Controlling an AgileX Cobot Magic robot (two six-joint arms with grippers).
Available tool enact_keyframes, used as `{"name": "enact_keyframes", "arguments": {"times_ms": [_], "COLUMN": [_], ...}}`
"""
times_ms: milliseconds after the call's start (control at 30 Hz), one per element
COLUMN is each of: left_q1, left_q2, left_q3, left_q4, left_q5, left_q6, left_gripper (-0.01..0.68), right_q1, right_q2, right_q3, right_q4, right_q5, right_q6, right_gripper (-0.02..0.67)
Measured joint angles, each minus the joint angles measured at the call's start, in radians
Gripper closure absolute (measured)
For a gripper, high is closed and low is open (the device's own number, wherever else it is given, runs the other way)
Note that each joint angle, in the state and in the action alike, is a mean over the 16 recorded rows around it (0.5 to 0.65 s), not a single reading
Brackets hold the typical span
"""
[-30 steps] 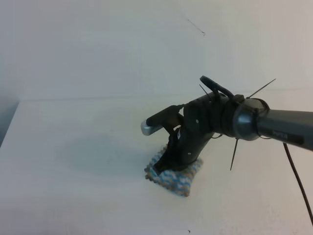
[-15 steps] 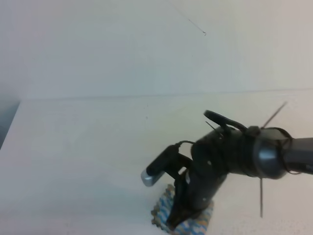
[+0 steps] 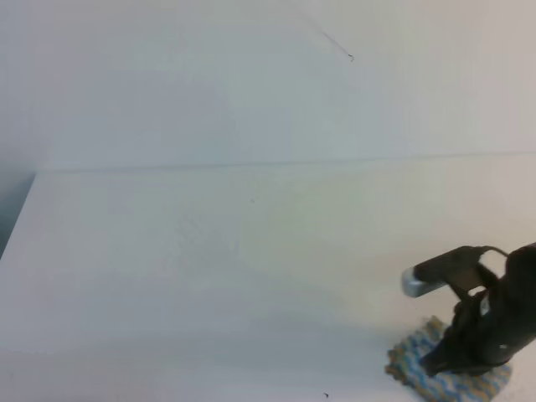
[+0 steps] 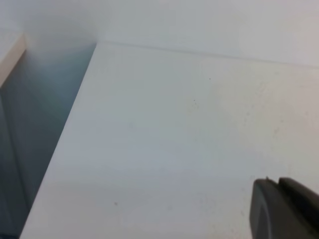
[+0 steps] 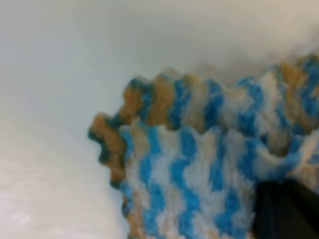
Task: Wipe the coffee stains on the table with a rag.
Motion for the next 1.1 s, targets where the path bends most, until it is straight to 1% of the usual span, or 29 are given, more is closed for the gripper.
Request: {"name": "enact_keyframes", "arguments": {"times_ms": [200, 300, 433, 567, 700, 833, 967, 1100], "left_q1": [0.000, 0.000, 0.000, 0.000, 0.000, 0.000, 0.000, 0.000], "left_q2": [0.000, 0.000, 0.000, 0.000, 0.000, 0.000, 0.000, 0.000], "left_q3": [0.000, 0.000, 0.000, 0.000, 0.000, 0.000, 0.000, 0.000], "left_q4": [0.000, 0.000, 0.000, 0.000, 0.000, 0.000, 0.000, 0.000], "left_q5": [-0.001, -0.001, -0.001, 0.000, 0.000, 0.000, 0.000, -0.001], "left_q6": [0.000, 0.000, 0.000, 0.000, 0.000, 0.000, 0.000, 0.000], "left_gripper": [0.674, 0.674, 0.674, 0.674, 0.674, 0.674, 0.674, 0.674], "right_q1": [-0.209, -0.299, -0.384, -0.432, -0.434, -0.393, -0.323, -0.222], "right_q2": [-0.022, -0.026, -0.028, -0.016, 0.018, 0.078, 0.153, 0.222], "right_q3": [0.024, 0.026, 0.028, 0.015, -0.033, -0.123, -0.242, -0.359], "right_q4": [-0.118, -0.180, -0.254, -0.294, -0.275, -0.238, -0.184, -0.132], "right_q5": [0.017, 0.022, 0.007, -0.031, -0.058, -0.066, -0.056, -0.032], "right_q6": [0.093, 0.141, 0.200, 0.245, 0.245, 0.230, 0.214, 0.198], "right_gripper": [0.646, 0.646, 0.646, 0.646, 0.646, 0.646, 0.646, 0.646]}}
